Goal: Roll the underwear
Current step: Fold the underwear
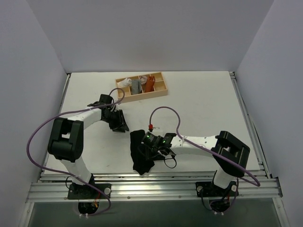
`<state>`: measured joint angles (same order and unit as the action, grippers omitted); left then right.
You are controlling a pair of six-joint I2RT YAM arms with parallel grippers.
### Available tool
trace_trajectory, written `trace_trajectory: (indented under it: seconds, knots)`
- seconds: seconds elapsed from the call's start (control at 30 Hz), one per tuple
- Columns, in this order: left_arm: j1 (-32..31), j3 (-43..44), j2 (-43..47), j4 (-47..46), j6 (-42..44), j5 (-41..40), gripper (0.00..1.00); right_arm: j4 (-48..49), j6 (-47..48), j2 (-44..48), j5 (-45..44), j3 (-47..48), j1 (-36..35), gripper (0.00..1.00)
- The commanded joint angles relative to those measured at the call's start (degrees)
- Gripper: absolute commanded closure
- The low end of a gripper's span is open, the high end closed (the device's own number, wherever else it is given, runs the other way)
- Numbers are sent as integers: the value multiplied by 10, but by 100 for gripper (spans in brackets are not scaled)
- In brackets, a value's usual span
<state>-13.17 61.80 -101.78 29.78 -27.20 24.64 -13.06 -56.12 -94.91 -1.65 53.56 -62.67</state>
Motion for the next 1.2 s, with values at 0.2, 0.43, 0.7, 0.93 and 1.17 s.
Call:
trace_trajectory:
  seconds: [0.2, 0.43, 0.7, 0.93, 1.17]
  knots:
    - [-30, 26, 37, -35, 42, 86, 55, -14, -7, 12, -27, 13, -3, 66]
    - [-45, 17, 33, -44, 3, 78, 54, -10, -6, 9, -26, 15, -3, 66]
    - [-55, -4, 13, -53, -31, 62, 54, -8, -4, 10, -27, 14, -3, 66]
    - [-63, -6, -14, -71, -41, 63, 59, -10, -6, 13, -29, 12, -3, 66]
    - [-53, -6, 6, -40, -22, 37, 98, -7, -44, 44, -41, -34, -13, 73]
